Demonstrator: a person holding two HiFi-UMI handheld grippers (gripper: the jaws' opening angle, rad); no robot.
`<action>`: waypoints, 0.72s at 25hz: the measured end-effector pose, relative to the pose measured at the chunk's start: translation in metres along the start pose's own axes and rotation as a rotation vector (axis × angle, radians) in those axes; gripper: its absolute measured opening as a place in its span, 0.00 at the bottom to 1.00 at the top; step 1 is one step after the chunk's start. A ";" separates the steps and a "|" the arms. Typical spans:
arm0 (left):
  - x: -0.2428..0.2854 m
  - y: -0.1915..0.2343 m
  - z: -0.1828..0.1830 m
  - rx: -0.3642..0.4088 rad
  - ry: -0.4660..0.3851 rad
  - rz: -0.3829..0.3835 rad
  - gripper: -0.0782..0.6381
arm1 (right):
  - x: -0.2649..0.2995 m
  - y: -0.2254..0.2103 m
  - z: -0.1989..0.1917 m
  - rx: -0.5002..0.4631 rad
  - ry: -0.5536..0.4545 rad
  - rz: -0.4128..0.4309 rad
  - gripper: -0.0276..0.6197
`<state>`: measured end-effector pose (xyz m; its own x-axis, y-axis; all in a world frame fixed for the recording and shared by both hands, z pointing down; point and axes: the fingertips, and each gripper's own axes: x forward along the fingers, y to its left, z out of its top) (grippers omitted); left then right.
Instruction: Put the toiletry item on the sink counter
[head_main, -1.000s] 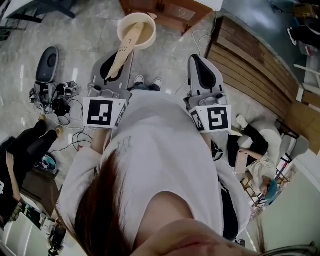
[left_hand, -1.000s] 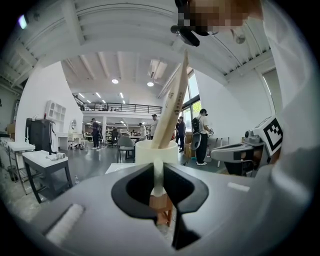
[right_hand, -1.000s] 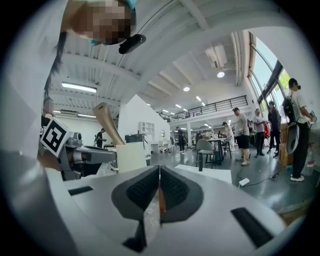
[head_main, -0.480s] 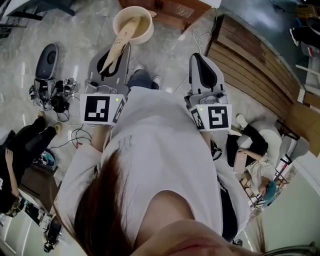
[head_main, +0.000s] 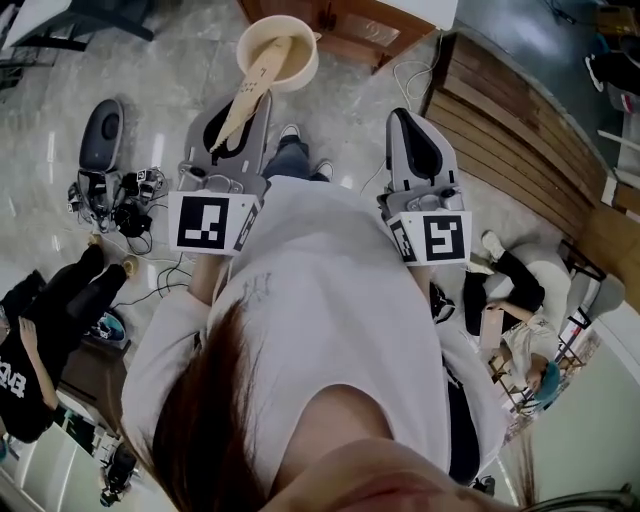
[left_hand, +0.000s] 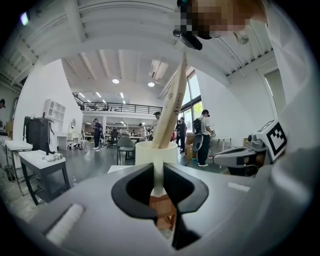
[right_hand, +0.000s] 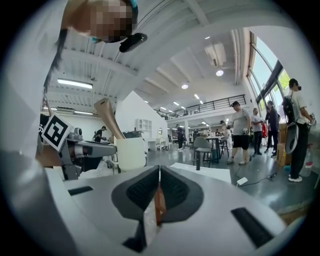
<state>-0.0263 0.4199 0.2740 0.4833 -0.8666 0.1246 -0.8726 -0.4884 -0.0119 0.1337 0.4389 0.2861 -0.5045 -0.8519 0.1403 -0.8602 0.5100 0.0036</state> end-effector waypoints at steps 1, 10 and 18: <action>0.005 0.008 0.002 0.001 -0.002 -0.006 0.18 | 0.010 0.001 0.003 -0.004 0.000 0.001 0.06; 0.043 0.076 0.019 0.034 -0.018 -0.049 0.18 | 0.082 0.006 0.025 -0.010 -0.006 -0.039 0.06; 0.054 0.114 0.013 0.018 -0.015 -0.058 0.18 | 0.112 0.006 0.016 0.016 0.019 -0.090 0.06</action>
<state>-0.0989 0.3162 0.2665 0.5344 -0.8380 0.1105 -0.8416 -0.5397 -0.0228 0.0709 0.3443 0.2864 -0.4234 -0.8919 0.1590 -0.9033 0.4291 0.0013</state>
